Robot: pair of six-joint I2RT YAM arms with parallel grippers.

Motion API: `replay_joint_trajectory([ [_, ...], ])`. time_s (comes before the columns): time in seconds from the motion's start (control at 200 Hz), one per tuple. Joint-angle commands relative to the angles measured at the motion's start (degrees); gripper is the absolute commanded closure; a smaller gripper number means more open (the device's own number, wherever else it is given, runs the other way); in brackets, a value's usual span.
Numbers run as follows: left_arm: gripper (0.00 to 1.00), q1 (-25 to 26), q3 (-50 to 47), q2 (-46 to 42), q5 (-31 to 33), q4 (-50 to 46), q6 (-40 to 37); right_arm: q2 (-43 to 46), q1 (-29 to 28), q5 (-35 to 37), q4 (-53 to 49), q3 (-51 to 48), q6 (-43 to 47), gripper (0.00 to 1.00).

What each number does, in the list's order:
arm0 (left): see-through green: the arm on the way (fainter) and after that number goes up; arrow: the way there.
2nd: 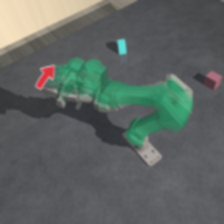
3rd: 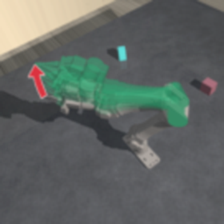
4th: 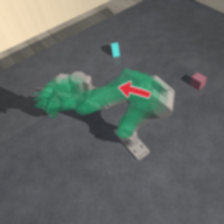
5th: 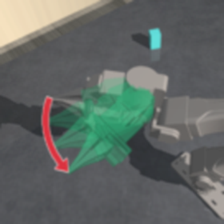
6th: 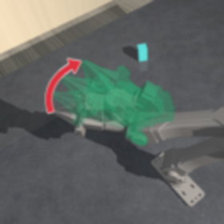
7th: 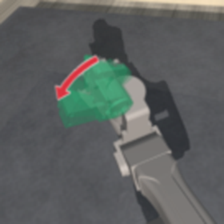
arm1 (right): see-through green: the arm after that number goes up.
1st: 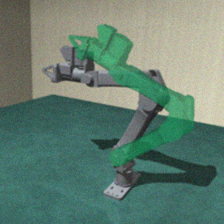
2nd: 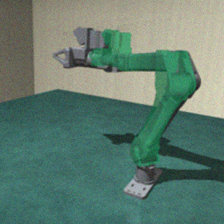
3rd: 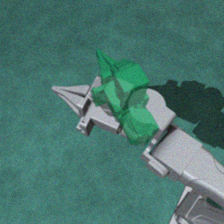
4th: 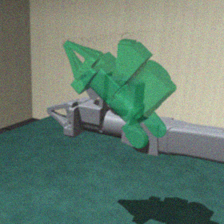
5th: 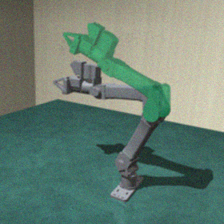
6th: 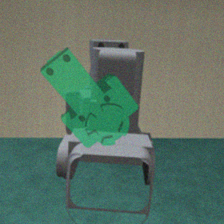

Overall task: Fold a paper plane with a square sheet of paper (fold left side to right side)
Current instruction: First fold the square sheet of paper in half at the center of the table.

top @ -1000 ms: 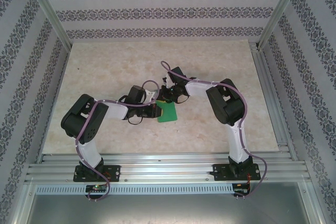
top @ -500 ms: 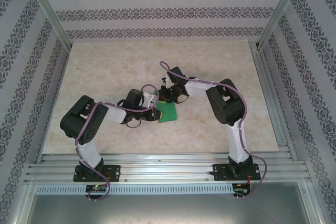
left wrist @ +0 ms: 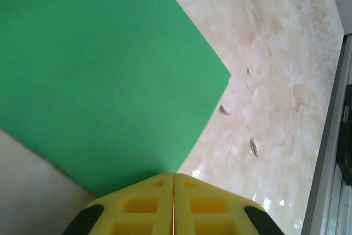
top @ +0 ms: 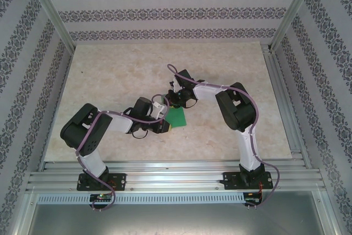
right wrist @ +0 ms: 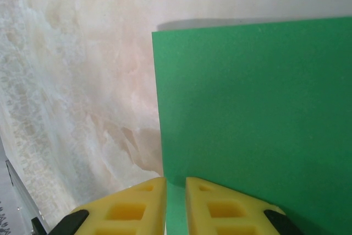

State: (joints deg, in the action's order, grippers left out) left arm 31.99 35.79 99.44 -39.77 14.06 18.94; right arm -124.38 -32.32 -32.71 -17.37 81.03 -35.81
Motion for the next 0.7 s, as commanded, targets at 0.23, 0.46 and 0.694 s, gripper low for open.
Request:
replay_joint_trajectory([
  [0.23, 0.91, 2.05, -1.55, -9.13, 1.72, -7.82, -2.16, -2.63, -0.90, 4.58, -4.83, -0.40, 1.88, 0.82],
  [0.46, 0.91, 2.05, 2.37, -16.29, 6.49, -11.35, -6.83, -2.65, -0.87, 4.58, -4.76, -0.53, 1.95, 0.82],
  [0.694, 0.92, 2.10, 5.47, -9.67, 8.63, -8.38, -13.85, -2.57, -0.89, 4.90, -5.54, -0.18, 2.33, 0.82],
])
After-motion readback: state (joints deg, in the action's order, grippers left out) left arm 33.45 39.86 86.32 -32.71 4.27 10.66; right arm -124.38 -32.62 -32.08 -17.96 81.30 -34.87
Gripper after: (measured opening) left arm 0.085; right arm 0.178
